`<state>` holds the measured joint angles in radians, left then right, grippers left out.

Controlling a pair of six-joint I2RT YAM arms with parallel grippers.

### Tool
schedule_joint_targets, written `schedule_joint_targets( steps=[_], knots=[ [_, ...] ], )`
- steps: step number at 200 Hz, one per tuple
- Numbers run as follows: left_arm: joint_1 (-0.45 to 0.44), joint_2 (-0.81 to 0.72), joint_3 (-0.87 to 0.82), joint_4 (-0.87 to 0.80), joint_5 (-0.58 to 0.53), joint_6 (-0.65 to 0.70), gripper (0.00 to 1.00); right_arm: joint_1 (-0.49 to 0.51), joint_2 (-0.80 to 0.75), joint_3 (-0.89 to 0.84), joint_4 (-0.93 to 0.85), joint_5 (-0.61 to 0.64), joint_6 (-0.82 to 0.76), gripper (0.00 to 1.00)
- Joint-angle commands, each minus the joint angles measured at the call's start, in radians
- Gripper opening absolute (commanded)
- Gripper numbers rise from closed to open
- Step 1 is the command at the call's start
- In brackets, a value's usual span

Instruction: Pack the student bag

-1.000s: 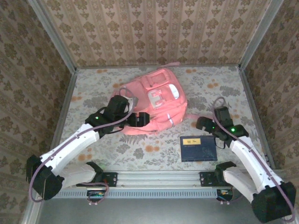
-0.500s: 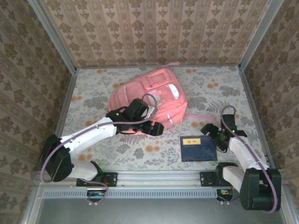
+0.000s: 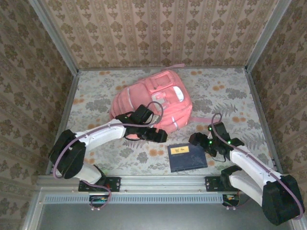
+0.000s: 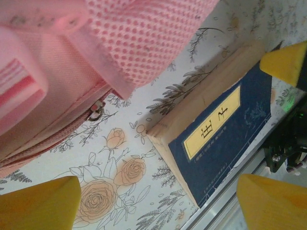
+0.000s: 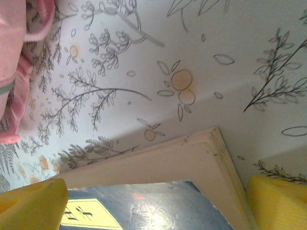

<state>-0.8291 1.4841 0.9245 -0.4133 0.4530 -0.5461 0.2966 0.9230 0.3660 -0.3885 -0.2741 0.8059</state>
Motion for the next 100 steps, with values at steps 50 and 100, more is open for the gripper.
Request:
schedule_joint_targets(
  steps=[50,100],
  knots=[
    [-0.026,0.036,-0.032,-0.004,0.046,-0.021,0.84,0.039,-0.017,0.025,-0.130,0.059,-0.119,0.93],
    [0.007,-0.009,-0.004,-0.037,-0.049,-0.032,0.84,0.217,-0.097,0.159,-0.318,0.437,-0.107,0.93]
  ],
)
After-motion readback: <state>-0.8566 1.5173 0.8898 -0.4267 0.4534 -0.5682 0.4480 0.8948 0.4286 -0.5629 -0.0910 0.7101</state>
